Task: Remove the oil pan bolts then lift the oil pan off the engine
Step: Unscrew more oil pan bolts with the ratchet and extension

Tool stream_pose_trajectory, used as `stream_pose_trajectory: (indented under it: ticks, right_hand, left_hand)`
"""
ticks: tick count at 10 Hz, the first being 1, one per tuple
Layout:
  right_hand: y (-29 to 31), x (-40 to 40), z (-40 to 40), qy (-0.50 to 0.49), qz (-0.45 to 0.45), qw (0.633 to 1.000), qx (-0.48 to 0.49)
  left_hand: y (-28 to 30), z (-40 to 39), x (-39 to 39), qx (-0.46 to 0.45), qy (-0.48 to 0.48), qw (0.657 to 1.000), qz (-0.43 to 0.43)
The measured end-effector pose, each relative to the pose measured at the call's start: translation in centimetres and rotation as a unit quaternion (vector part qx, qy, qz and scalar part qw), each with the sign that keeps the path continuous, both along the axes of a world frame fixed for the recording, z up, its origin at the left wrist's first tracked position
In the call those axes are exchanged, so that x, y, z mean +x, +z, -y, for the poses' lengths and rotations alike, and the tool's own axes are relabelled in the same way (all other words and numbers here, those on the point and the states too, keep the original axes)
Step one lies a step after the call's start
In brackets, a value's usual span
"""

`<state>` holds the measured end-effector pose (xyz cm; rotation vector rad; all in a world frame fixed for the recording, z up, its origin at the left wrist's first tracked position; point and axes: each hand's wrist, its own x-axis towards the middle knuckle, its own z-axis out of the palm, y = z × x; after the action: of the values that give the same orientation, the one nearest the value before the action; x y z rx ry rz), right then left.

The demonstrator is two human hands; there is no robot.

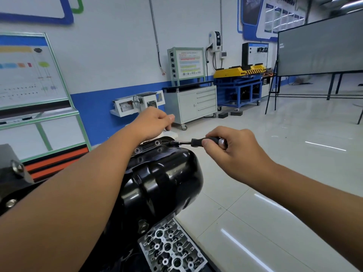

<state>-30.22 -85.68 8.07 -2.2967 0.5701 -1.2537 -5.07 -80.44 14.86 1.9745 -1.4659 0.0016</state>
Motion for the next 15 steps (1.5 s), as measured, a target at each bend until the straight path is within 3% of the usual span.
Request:
stream_pose_trajectory:
  ticks: [3, 4, 5, 6, 7, 8, 9, 10, 11, 12, 13, 14, 15]
  right_hand:
    - [0.5, 0.0, 1.4, 0.019, 0.018, 0.998, -0.064]
    - [1.0, -0.5, 1.7, 0.022, -0.014, 0.987, -0.156]
    - [1.7, -0.9, 1.3, 0.015, -0.109, 0.914, -0.391]
    - [2.5, -1.1, 1.7, 0.025, -0.142, 0.893, -0.427]
    - [2.2, -1.0, 1.0, 0.029, -0.155, 0.937, -0.312]
    - [0.7, 0.2, -0.9, 0.041, -0.026, 0.996, 0.078]
    - [-0.3, 1.5, -2.9, 0.037, 0.172, 0.826, 0.535]
    - [0.0, 1.8, -2.8, -0.005, 0.156, 0.852, 0.500]
    - [1.3, 1.5, -1.7, -0.009, 0.077, 0.952, 0.297]
    - [2.5, 0.4, -0.4, -0.028, -0.071, 0.997, -0.006]
    - [2.5, -1.1, 0.6, -0.034, -0.270, 0.925, -0.266]
    - [1.8, -1.4, 0.2, -0.061, -0.269, 0.920, -0.279]
    - [0.2, 0.5, -1.5, -0.006, 0.015, 0.975, 0.221]
  left_hand:
    - [-0.4, 0.1, 1.3, 0.041, 0.075, 0.996, 0.009]
    - [-0.5, 0.3, 1.4, 0.055, 0.064, 0.996, 0.004]
    - [-0.6, 0.3, 1.1, 0.075, 0.059, 0.995, 0.012]
    - [-0.6, 0.2, 1.2, 0.104, 0.060, 0.992, 0.026]
    - [-0.6, 0.0, 1.4, 0.118, 0.064, 0.991, 0.022]
    - [-0.7, 0.0, 1.3, 0.134, 0.045, 0.990, 0.024]
    - [-0.7, -0.1, 1.2, 0.142, 0.034, 0.988, 0.042]
    - [-0.6, -0.2, 1.1, 0.148, 0.033, 0.988, 0.031]
    - [-0.6, -0.2, 1.2, 0.161, 0.036, 0.986, 0.019]
    - [-0.5, -0.2, 1.0, 0.167, 0.038, 0.985, 0.012]
    - [-0.4, -0.2, 0.8, 0.169, 0.034, 0.985, 0.010]
    - [-0.4, -0.3, 0.7, 0.171, 0.034, 0.985, 0.012]
    - [-0.4, -0.2, 0.6, 0.169, 0.031, 0.985, 0.005]
